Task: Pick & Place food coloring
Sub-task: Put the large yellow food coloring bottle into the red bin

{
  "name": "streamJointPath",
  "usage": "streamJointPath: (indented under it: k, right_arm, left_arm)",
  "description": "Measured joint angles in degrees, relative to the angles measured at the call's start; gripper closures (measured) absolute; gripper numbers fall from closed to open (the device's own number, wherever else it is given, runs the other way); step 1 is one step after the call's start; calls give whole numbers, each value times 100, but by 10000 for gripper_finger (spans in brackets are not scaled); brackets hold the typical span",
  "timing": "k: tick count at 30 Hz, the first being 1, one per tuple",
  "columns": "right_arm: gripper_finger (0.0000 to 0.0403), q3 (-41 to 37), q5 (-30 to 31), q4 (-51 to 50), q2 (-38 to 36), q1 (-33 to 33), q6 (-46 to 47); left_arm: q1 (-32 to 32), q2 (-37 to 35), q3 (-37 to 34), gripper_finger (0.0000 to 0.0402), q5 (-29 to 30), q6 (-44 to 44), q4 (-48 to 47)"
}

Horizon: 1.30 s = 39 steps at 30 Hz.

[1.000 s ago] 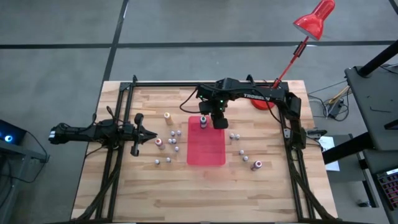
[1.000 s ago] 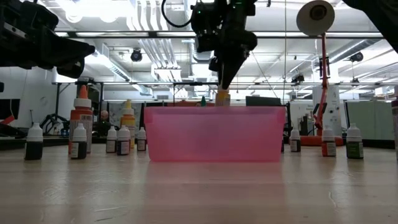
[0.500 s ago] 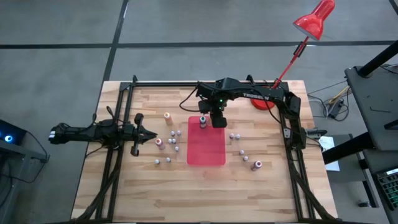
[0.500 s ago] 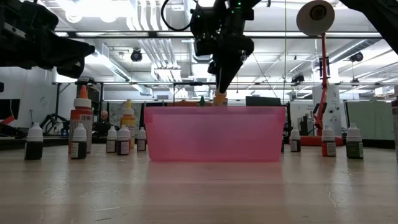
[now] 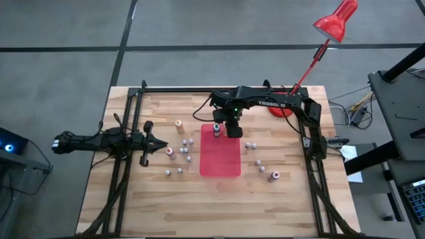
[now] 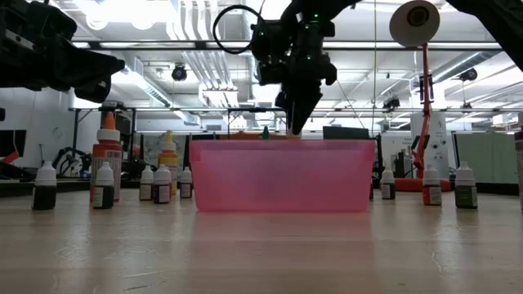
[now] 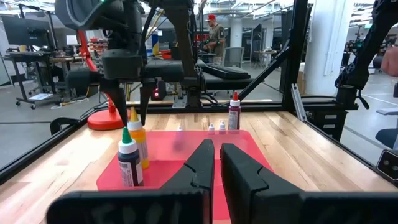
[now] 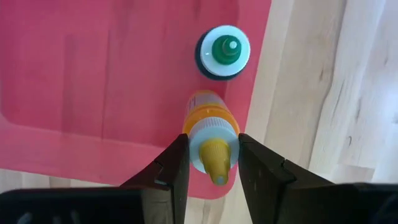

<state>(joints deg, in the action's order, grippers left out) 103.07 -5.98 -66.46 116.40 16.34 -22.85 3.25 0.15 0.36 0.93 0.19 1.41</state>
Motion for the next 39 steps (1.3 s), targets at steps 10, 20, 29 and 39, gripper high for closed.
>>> streamJointPath:
  k: [10,20,29,39]
  right_arm:
    - [298,-183,0,236,0,-2,-57]
    - [298,-192,-2,305,0,-4,-182]
    - [298,-197,-13,313,152,-7,-266]
    - [286,-195,-18,306,157,7,-286]
  left_arm:
    - [1,1,0,399,1,0,0]
    - [1,-1,0,399,1,0,0]
    - [0,1,0,399,0,0,0]
    - [0,0,0,399,2,1,0]
